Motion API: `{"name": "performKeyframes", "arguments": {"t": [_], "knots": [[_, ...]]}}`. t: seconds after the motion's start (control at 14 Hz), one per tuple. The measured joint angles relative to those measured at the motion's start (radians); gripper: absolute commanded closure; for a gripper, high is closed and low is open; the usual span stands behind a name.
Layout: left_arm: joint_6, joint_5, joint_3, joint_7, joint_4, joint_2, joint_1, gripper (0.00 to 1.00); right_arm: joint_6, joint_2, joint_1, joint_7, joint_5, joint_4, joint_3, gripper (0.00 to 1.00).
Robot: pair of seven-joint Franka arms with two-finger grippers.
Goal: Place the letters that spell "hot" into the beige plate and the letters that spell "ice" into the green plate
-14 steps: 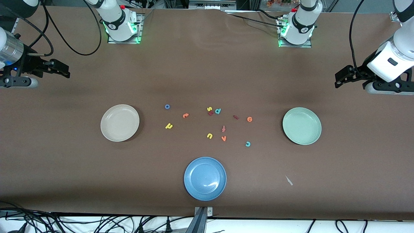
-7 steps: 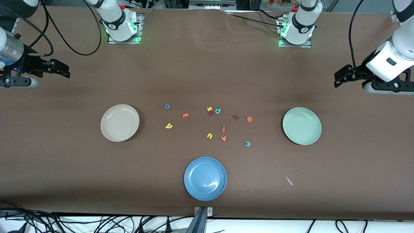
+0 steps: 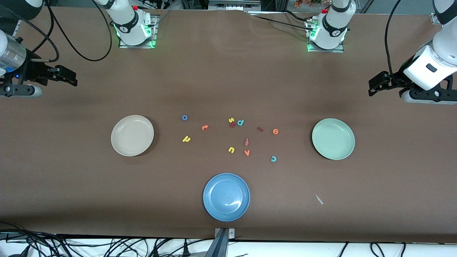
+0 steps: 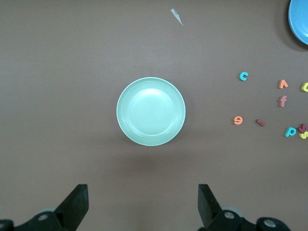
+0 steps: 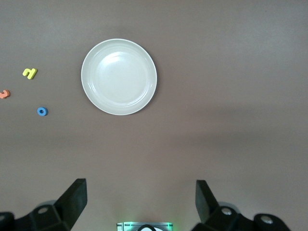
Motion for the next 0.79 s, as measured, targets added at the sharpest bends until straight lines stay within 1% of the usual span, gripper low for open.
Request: {"name": "performKeyframes", "arguments": {"t": [0.79], "knots": [[-0.018,0.000,0.000,0.000,0.005,0.000,0.000,0.00,0.000,0.001,0.000,0.000,0.000,0.000,0.000,0.00]]}}
